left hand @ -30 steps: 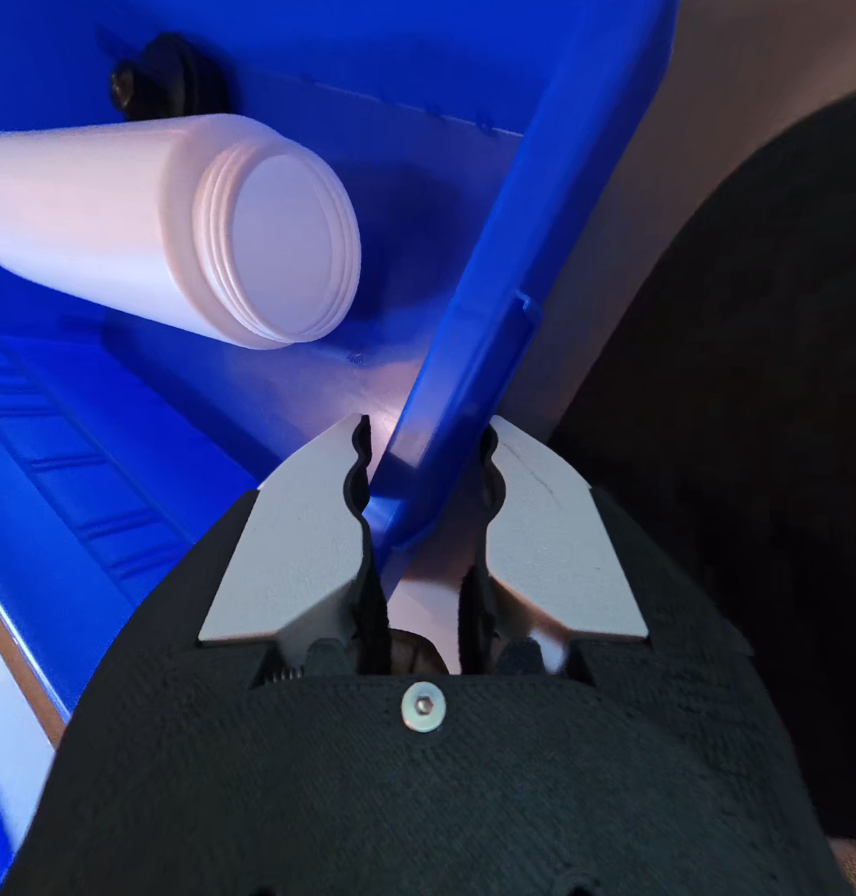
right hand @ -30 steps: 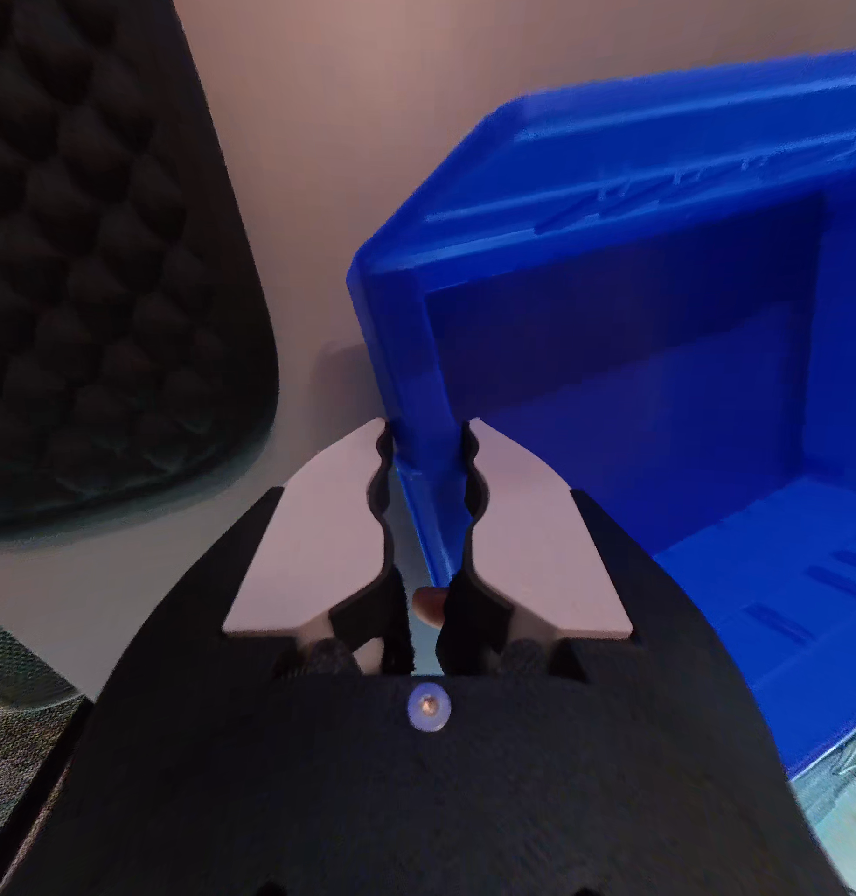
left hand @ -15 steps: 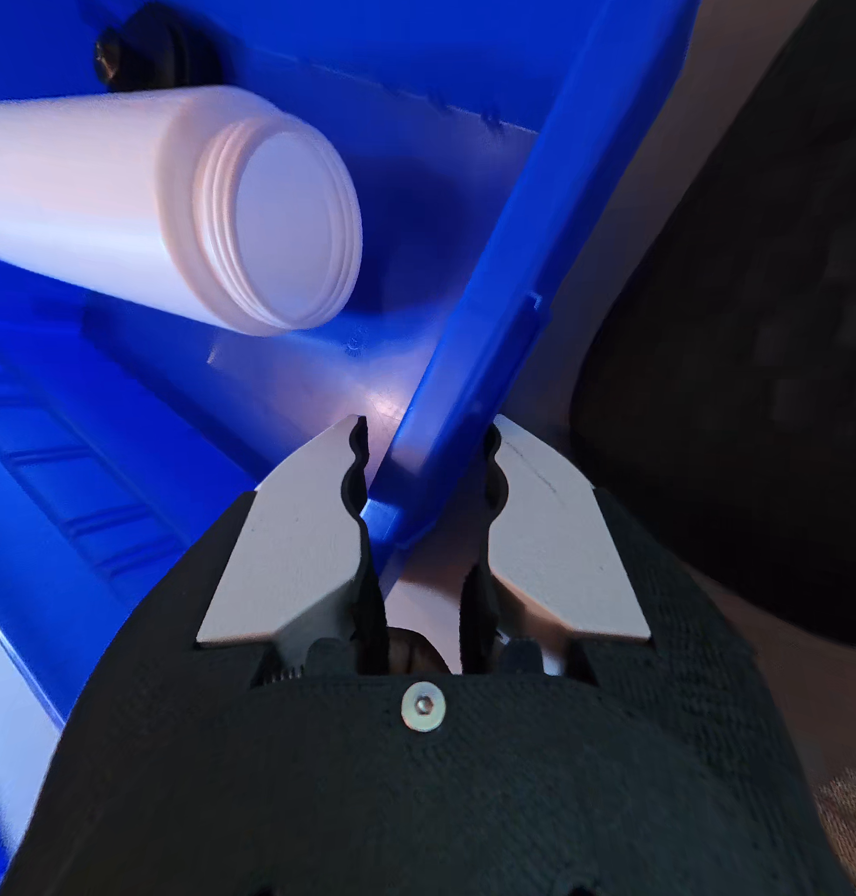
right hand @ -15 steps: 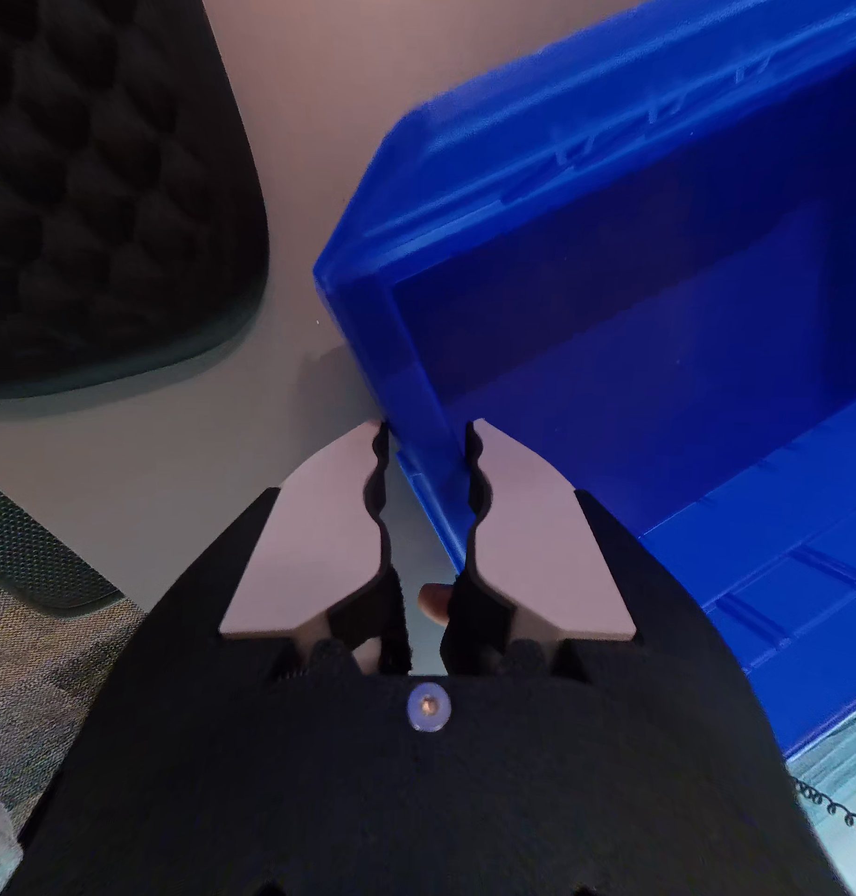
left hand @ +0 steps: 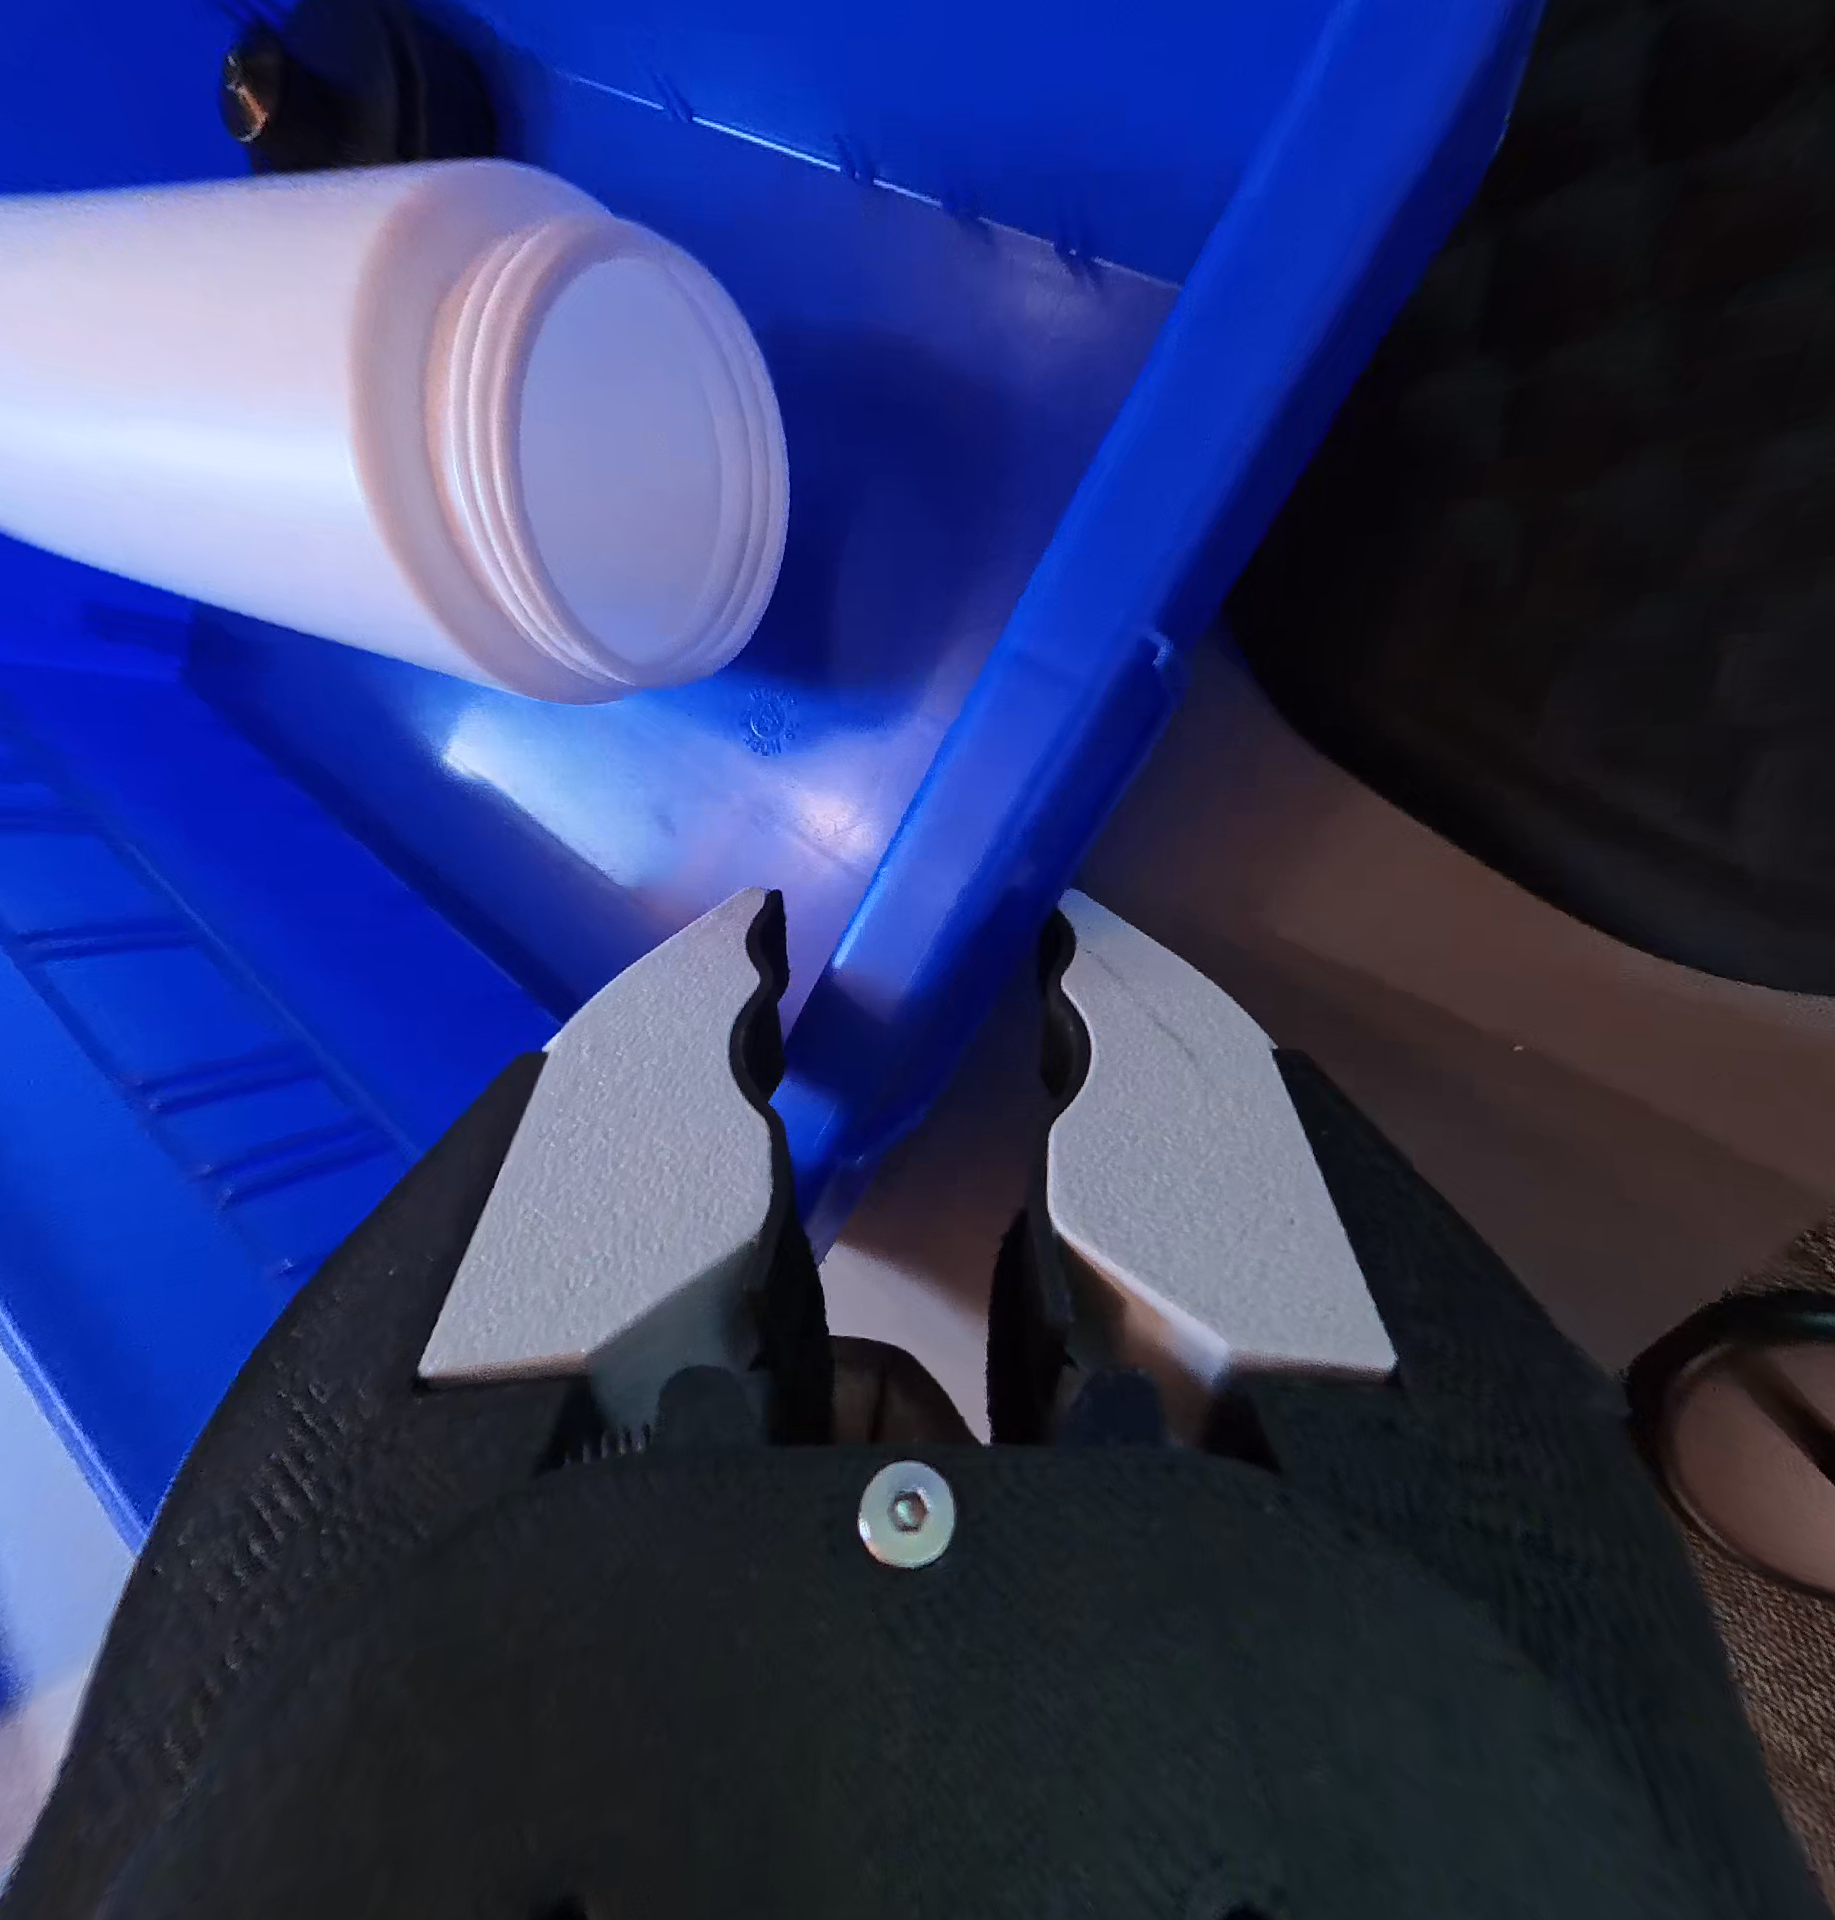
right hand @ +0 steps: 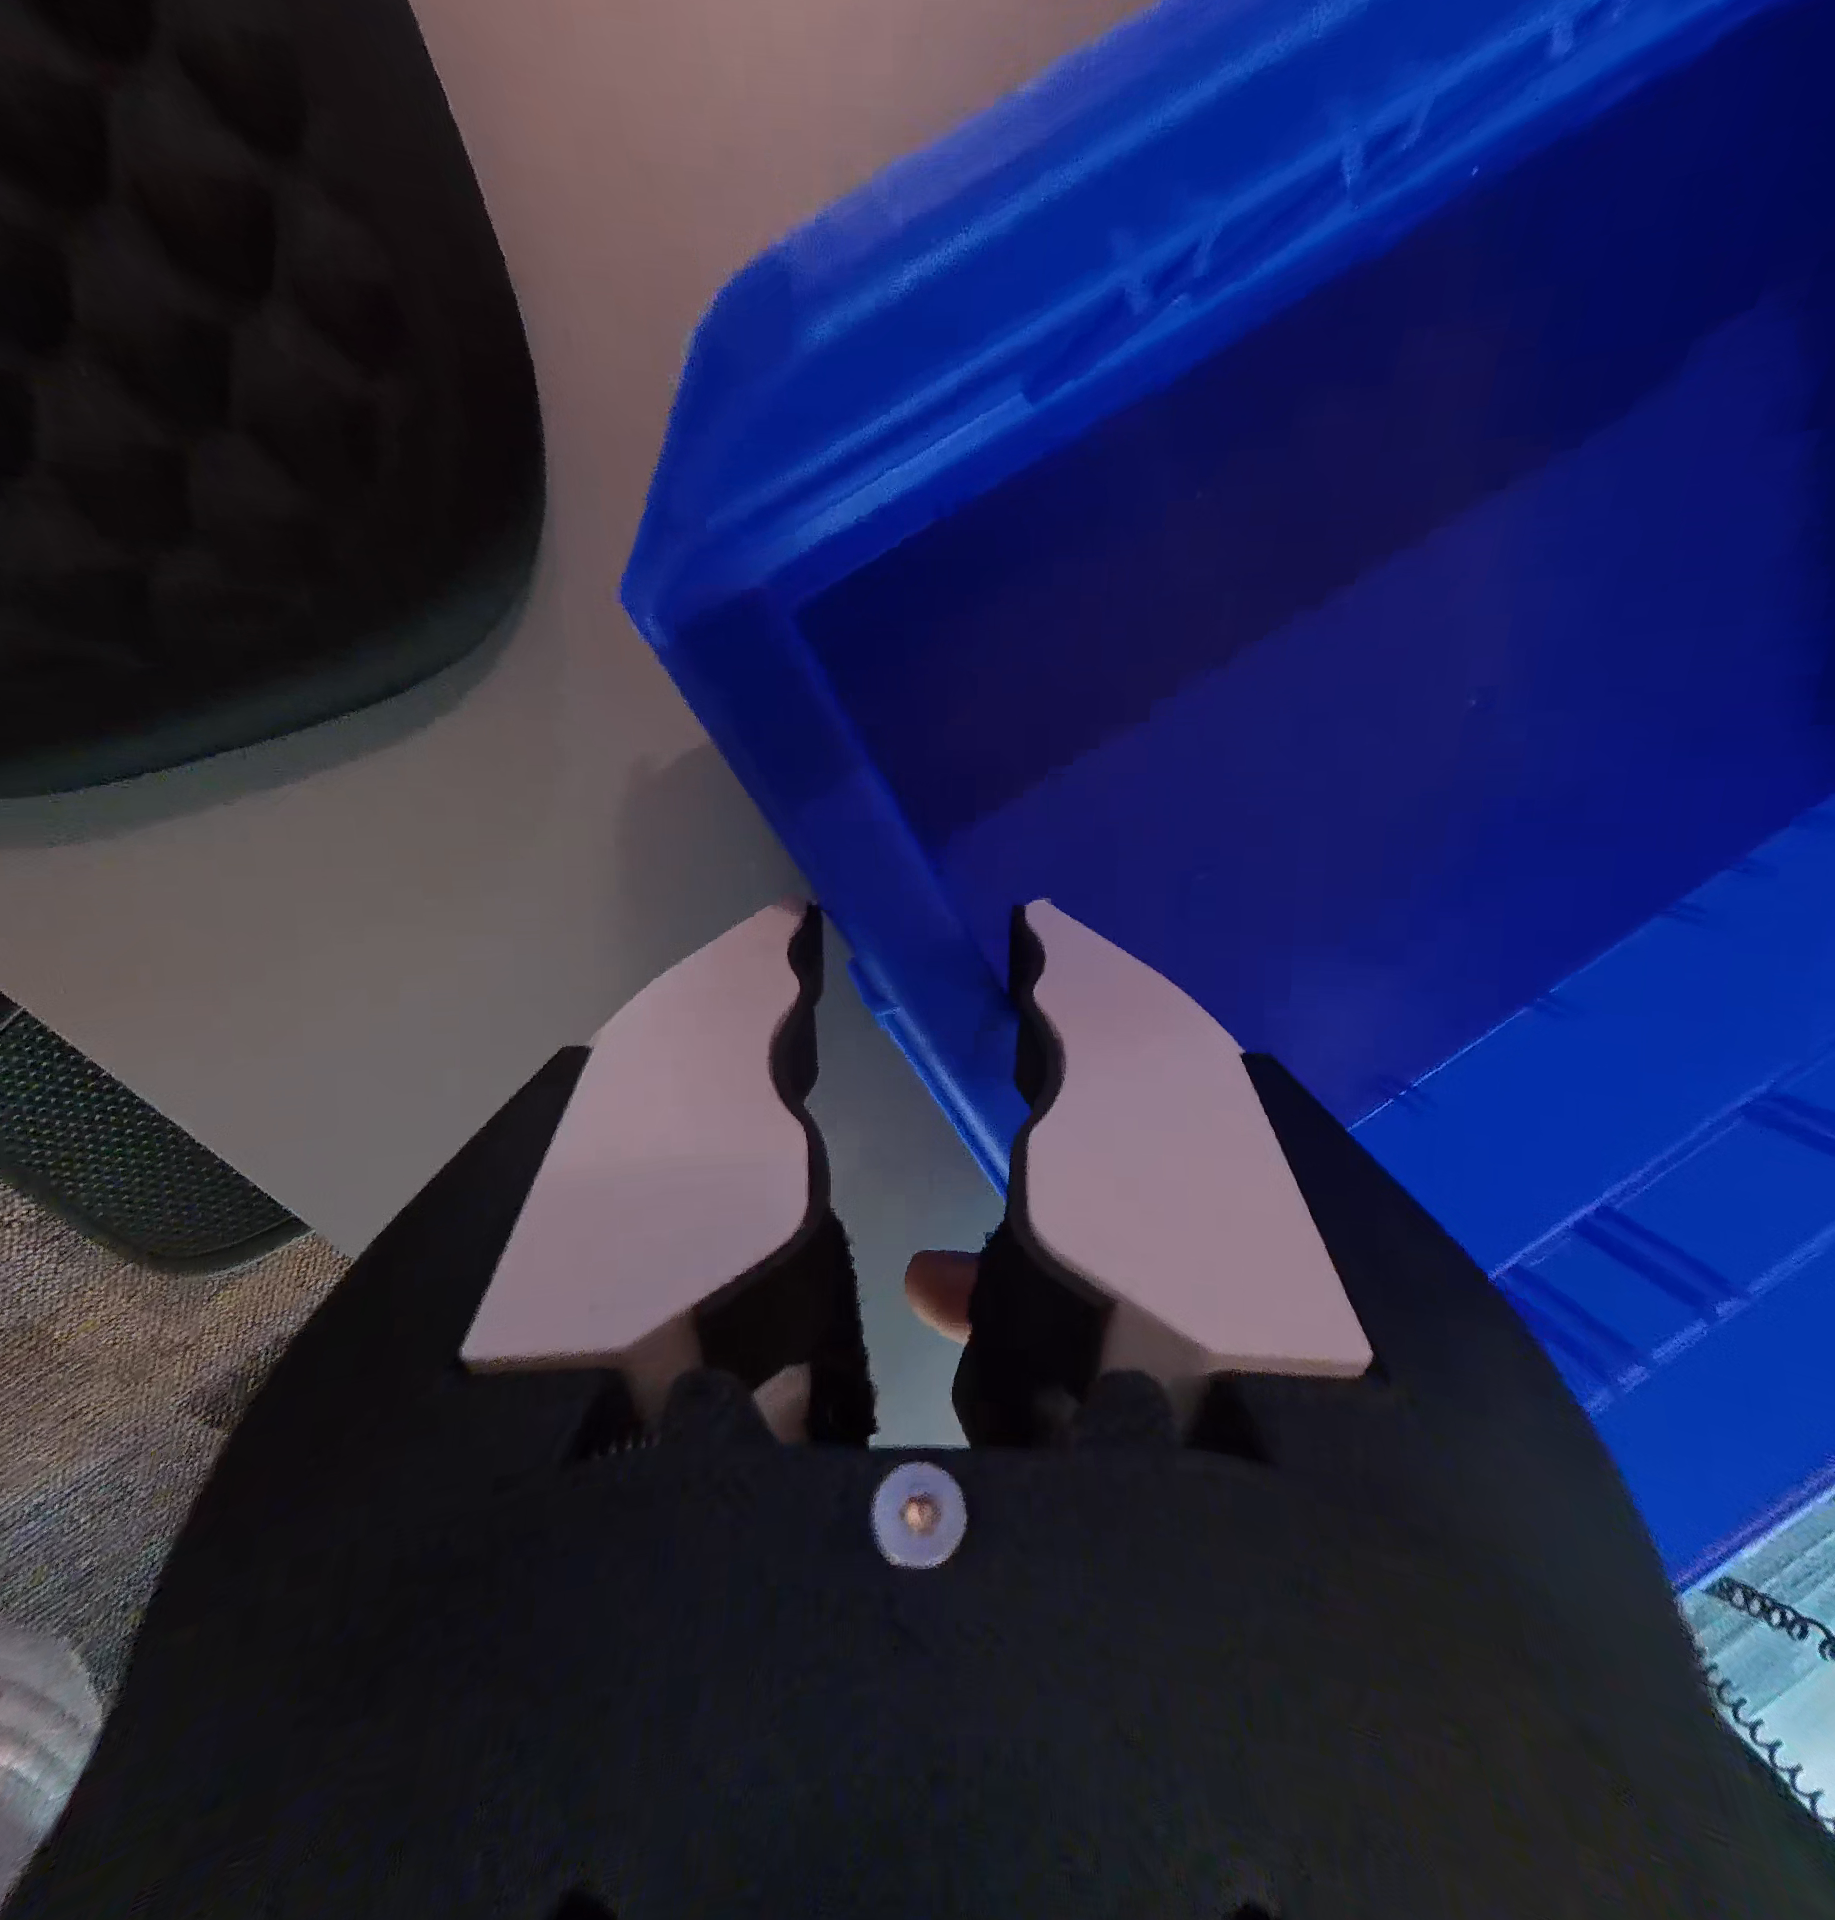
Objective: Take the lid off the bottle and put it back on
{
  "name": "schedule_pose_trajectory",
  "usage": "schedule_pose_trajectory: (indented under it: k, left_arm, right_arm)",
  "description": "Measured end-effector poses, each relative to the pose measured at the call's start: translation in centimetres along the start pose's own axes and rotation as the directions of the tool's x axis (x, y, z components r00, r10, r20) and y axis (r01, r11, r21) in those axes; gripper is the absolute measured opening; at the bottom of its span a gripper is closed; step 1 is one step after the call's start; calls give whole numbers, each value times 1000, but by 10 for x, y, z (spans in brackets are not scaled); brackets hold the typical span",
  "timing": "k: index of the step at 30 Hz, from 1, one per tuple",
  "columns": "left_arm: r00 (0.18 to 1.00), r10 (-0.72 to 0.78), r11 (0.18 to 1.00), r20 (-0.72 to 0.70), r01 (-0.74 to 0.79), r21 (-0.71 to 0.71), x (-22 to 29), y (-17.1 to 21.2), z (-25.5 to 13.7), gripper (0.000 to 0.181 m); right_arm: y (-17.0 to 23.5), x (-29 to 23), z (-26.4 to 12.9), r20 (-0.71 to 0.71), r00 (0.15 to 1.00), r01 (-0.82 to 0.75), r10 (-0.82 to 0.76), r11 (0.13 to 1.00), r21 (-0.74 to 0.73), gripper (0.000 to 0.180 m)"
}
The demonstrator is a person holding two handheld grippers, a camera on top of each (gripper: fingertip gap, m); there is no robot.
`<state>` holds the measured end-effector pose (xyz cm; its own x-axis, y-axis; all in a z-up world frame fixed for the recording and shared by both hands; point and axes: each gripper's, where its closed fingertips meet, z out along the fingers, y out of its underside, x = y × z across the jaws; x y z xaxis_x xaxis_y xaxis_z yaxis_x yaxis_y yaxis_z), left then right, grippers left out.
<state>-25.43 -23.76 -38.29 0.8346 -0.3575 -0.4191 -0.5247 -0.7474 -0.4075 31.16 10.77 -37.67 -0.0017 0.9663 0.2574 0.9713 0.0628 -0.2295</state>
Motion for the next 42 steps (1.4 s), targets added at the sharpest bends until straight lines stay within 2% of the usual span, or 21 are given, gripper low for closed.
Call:
schedule_pose_trajectory:
  k: [2,4,8,13,15,17,20,22,23,24,25,26,28,29,30,31,32,33,36,40,42]
  left_arm:
    - [999,-10,1000,38,10,-7,-2,0,-1,51]
    - [997,-22,1000,68,23,-11,-4,1,-2,54]
    - [996,-41,999,76,40,17,-3,-6,-6,61]
    - [994,-17,999,109,13,44,-6,-19,-17,66]
    - [993,-10,999,120,6,32,-6,-20,-19,66]
    - [992,-10,1000,128,9,10,-7,-19,-21,67]
    - [991,-12,1000,135,12,-2,-8,-20,-27,68]
    - [990,-15,1000,138,13,17,-9,-25,-33,69]
    - [990,-26,998,139,19,53,-9,-32,-37,70]
    - [988,-50,993,144,35,109,-11,-41,-42,70]
    - [983,-89,982,159,61,178,-16,-52,-47,71]
    - [972,-142,964,188,93,249,-25,-63,-52,72]
    - [925,-242,929,292,134,344,-47,-74,-54,73]
    - [906,-251,928,341,125,350,-54,-76,-50,73]
    - [901,-223,941,372,99,324,-55,-77,-43,74]
    - [898,-182,958,400,70,279,-55,-76,-34,74]
    - [889,-153,971,431,54,232,-56,-75,-27,74]
    - [877,-133,980,461,46,196,-58,-75,-21,74]
    - [831,-81,990,550,4,139,-68,-78,-9,74]
    - [786,-39,994,618,-35,107,-82,-79,3,67]
    - [764,5,997,645,-56,59,-88,-74,9,50]
  right_arm:
    - [3,0,-2,2,1000,-8,8,1000,-22,49]
    - [-3,3,-8,-18,1000,-13,14,1000,24,59]
    - [-31,14,-33,-105,994,27,-1,969,245,75]
    - [-66,35,-73,-253,965,77,60,863,499,97]
    - [-77,40,-87,-311,948,129,72,805,578,115]
    - [-85,50,-99,-369,921,151,126,758,635,146]
    - [-83,59,-107,-375,904,104,207,742,662,146]
    - [-79,58,-106,-370,907,94,202,759,644,146]
    - [-77,54,-103,-377,912,116,161,780,615,137]
    - [-72,45,-99,-358,929,137,98,807,575,89]
    - [-70,37,-97,-327,943,140,61,820,556,20]
    - [-75,36,-100,-314,947,131,74,801,584,0]
    - [-87,38,-111,-317,942,134,108,745,654,0]
    - [-92,43,-119,-351,925,147,145,715,683,5]
    - [-96,48,-126,-385,905,160,182,691,705,28]
    - [-99,50,-129,-401,894,168,199,681,713,61]
    - [-101,51,-129,-402,892,162,206,684,711,83]
    - [-101,50,-127,-400,893,153,206,697,701,94]
    - [-103,49,-123,-427,885,168,185,729,663,110]
    - [-111,45,-125,-417,891,183,177,701,689,112]
    - [-115,42,-125,-410,895,188,172,689,700,112]
